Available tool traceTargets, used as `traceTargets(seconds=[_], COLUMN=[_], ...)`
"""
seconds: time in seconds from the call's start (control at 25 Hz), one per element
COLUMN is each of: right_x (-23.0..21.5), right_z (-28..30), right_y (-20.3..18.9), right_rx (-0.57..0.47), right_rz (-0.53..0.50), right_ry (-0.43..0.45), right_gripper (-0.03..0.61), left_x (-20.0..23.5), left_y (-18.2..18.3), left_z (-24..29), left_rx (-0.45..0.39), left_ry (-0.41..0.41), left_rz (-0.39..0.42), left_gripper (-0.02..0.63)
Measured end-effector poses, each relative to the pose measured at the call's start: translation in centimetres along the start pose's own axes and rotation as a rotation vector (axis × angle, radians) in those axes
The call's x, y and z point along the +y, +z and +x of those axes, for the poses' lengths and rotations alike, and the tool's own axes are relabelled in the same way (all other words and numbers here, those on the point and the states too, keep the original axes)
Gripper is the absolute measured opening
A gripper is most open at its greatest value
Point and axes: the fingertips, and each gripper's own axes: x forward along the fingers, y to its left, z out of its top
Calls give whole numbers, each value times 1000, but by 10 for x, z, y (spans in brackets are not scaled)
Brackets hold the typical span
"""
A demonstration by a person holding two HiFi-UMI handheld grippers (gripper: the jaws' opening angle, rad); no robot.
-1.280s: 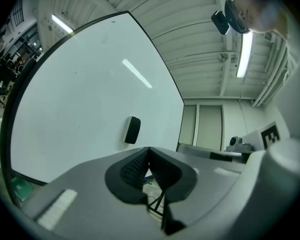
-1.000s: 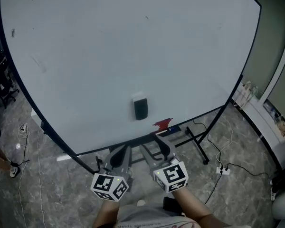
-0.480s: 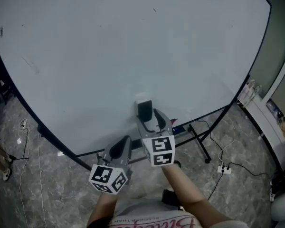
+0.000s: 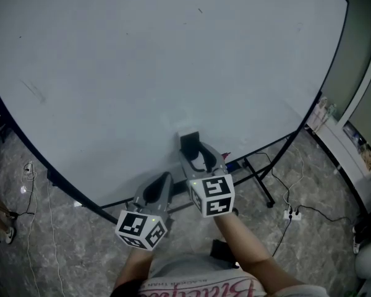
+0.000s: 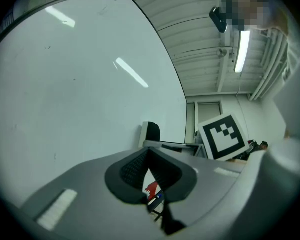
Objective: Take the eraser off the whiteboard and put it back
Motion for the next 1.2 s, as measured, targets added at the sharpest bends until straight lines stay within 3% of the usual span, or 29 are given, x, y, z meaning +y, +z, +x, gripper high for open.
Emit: traceTargets(seconds=[0.76,0.96,1.2], right_x=[14,17,19], right_z=[-116,-124,-128], right_y=[17,11,12], right_rx=[-86,-80,-106], right_rz=[-20,-19,-23], right_ry=[30,25,11], right_gripper=[219,221,221], left_x=[-27,-34,-36], left_y=[31,38,40], left_z=[-12,-21,-24], left_rx=[-76,-92,-116], left_ry=[-94,-86,-81], left_rz=[5,81,44], left_gripper=[0,-2,0])
